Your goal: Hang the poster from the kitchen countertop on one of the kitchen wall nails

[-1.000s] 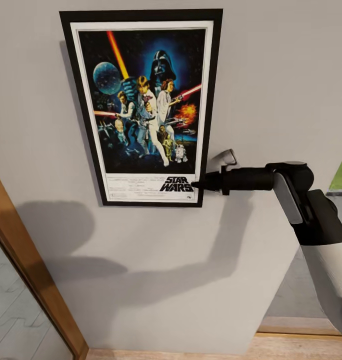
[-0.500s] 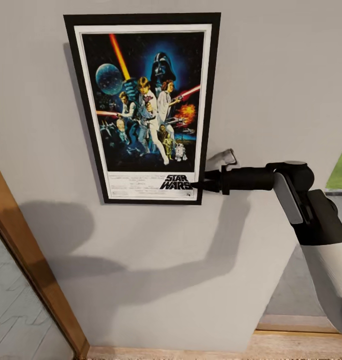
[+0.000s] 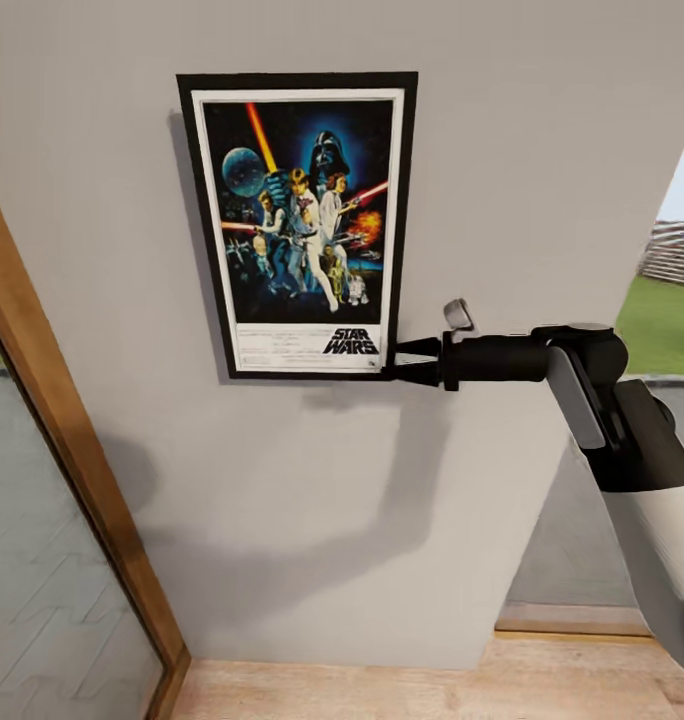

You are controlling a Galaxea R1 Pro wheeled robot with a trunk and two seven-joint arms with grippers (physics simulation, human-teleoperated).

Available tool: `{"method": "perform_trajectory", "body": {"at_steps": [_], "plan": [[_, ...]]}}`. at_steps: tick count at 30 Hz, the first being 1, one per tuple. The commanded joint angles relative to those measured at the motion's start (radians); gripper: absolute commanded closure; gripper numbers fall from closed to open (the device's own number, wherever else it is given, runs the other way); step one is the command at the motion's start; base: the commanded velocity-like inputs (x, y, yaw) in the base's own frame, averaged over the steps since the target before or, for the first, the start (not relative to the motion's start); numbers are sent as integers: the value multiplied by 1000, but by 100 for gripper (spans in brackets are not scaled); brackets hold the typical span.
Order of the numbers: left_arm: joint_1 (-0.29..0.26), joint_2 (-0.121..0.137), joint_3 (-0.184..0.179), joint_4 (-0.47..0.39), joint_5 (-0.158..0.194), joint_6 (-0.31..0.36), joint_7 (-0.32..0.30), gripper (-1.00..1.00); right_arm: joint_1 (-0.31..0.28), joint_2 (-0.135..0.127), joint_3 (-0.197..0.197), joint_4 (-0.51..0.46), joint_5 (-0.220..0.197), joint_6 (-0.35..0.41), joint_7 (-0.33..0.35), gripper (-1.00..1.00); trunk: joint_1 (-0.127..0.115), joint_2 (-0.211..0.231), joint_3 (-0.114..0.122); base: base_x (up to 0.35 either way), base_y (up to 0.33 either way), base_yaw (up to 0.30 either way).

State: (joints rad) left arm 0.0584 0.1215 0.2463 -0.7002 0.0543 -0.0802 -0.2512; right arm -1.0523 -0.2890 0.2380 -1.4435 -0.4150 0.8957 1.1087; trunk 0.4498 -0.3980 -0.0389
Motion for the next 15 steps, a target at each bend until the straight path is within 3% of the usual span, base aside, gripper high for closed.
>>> {"method": "perform_trajectory", "body": {"at_steps": [1,3,8,14,15], "plan": [[0,0,2,-1,6,0,-6,-100,2,-1,1,0,-4,5,0,-100,0,-2,-1,-198,0,0],[0,0,2,-1,6,0,-6,-100,23,-1,1,0,-4,5,0,-100,0,-2,3,-104,0,0],[0,-1,0,2,6,0,-6,-100,149,-1,-1,1,-4,-1,0,-100,0,-2,11,-20,0,0],[0,-2,-4,4,6,0,-6,-100,372,-2,-2,9,-2,-117,0,-100,0,-2,21,-4,0,0],[0,-2,-5,5,6,0,-6,-100,438,-2,-2,18,-2,-155,-1,-100,0,-2,22,-1,0,0]]}}
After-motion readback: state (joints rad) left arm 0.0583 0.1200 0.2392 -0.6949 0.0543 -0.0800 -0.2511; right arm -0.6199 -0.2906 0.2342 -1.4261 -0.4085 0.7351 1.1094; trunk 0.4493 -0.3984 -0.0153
